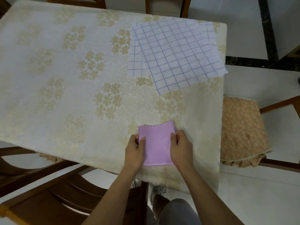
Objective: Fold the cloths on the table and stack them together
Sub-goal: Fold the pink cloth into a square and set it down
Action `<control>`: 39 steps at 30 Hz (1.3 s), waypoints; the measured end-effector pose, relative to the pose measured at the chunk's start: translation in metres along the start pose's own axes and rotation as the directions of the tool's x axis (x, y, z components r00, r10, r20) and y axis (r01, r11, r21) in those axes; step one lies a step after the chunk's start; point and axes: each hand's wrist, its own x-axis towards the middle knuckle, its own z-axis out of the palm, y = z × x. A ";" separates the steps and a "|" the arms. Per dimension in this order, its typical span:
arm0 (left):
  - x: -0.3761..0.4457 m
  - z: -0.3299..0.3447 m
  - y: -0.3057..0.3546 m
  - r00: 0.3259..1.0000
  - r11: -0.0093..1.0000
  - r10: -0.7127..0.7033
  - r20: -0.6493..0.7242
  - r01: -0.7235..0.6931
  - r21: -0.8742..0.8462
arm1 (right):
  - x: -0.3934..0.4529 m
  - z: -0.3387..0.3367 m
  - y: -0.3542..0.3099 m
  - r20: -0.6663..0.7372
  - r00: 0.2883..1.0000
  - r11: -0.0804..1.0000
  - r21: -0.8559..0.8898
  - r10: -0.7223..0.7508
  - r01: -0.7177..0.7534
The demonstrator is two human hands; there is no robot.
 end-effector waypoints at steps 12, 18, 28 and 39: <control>-0.027 -0.024 0.017 0.985 0.995 0.096 -0.142 -0.099 -0.014 | -0.005 -0.010 -0.024 0.018 0.972 0.972 -0.016 -0.233 0.233; -0.053 -0.065 0.008 0.938 0.995 0.065 -0.341 -0.086 -0.045 | -0.022 0.014 -0.053 0.088 0.928 0.931 0.000 -0.363 0.364; -0.124 -0.160 -0.038 0.740 0.971 -0.025 -0.672 -0.142 -0.192 | -0.100 0.090 -0.125 0.392 0.714 0.795 0.085 -0.581 0.600; -0.242 -0.245 -0.133 0.488 0.910 -0.308 -0.817 -0.099 -0.402 | -0.252 0.174 -0.145 0.628 0.457 0.665 0.131 -0.629 0.735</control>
